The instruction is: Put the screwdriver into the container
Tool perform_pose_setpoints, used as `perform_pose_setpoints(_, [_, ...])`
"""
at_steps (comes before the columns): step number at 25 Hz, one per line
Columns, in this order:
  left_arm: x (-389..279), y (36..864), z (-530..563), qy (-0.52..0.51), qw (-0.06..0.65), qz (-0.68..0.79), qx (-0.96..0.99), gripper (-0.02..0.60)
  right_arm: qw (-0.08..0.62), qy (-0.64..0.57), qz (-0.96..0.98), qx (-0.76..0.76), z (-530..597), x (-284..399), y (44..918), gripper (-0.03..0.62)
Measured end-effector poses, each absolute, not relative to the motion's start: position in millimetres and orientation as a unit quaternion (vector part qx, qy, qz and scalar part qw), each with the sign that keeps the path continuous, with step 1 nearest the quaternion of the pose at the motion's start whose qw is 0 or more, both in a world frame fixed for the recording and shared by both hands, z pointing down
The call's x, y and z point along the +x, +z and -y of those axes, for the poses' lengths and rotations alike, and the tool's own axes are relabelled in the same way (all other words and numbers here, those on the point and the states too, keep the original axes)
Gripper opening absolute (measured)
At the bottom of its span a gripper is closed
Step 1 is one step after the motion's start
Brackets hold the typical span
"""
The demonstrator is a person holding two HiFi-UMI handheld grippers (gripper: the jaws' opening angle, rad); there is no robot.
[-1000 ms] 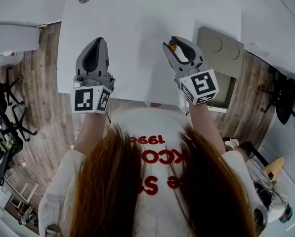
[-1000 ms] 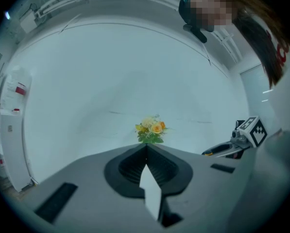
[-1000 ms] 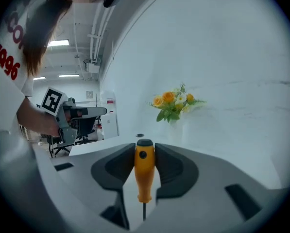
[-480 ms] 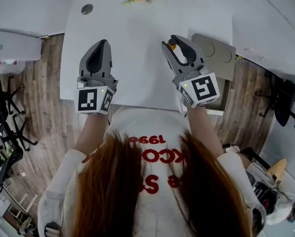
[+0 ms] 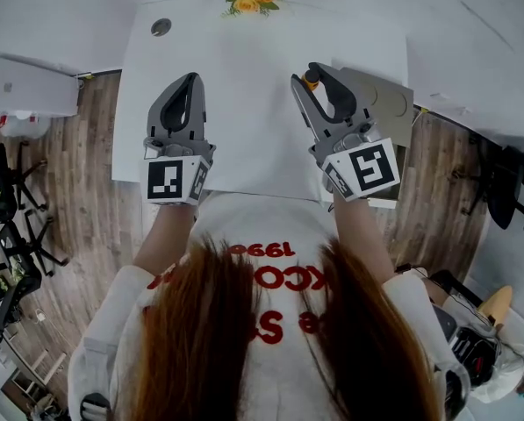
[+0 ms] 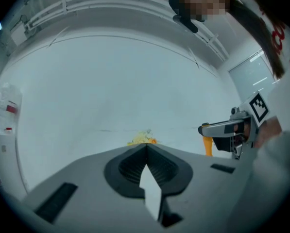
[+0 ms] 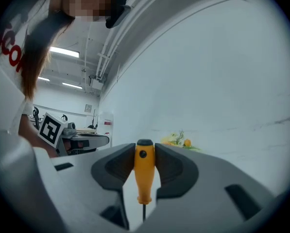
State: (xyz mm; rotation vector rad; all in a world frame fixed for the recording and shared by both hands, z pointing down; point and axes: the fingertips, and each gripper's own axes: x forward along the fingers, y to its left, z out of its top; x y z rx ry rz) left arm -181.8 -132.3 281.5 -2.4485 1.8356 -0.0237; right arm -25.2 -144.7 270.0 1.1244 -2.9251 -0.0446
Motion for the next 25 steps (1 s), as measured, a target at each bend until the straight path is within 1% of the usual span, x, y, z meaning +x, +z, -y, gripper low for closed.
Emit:
perform_pose_setpoints(6, [-176,280,134,-0.002,0.037,-0.591,-0.806,0.007,-0.001,0.005,0.932,0.364,142,-22,270,0.124])
perform_pose_setpoints(13, [-154,283,138,-0.001,0.034,-0.568,-0.822,0.007,-0.001,0.013,0.921,0.390,137,0,273,0.124])
perform_pose_setpoints(25, [-87,287,146,0.006,0.021,-0.491,-0.871,0.008,-0.003,0.019,0.882,0.472,117,62,270,0.124])
